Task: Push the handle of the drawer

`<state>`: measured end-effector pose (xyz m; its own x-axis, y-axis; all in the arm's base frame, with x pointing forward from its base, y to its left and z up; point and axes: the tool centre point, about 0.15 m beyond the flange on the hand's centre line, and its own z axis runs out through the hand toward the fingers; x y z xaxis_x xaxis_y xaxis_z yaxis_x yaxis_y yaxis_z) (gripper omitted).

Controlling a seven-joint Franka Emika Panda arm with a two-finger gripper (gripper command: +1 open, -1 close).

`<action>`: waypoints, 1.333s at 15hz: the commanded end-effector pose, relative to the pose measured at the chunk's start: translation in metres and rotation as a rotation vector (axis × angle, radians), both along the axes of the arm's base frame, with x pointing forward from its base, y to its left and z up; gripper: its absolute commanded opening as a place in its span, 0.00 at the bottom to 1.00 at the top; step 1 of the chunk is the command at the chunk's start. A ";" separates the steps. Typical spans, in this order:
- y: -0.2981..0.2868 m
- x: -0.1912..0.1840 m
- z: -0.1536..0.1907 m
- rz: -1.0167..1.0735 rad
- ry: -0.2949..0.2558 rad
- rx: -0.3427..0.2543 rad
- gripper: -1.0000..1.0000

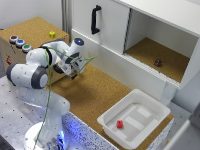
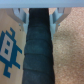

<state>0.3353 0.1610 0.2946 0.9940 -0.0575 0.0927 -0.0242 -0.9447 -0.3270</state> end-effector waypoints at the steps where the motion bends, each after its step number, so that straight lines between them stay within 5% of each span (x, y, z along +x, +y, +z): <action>1: -0.043 -0.015 -0.016 -0.029 0.006 -0.033 0.00; 10: -0.053 -0.009 -0.009 -0.054 0.011 -0.061 0.00; 11: -0.051 -0.009 -0.006 -0.055 0.015 -0.061 1.00; 20: -0.023 -0.013 0.082 -0.018 -0.133 -0.204 1.00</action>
<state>0.3419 0.1279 0.3212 0.9842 -0.0614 0.1662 -0.0155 -0.9643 -0.2645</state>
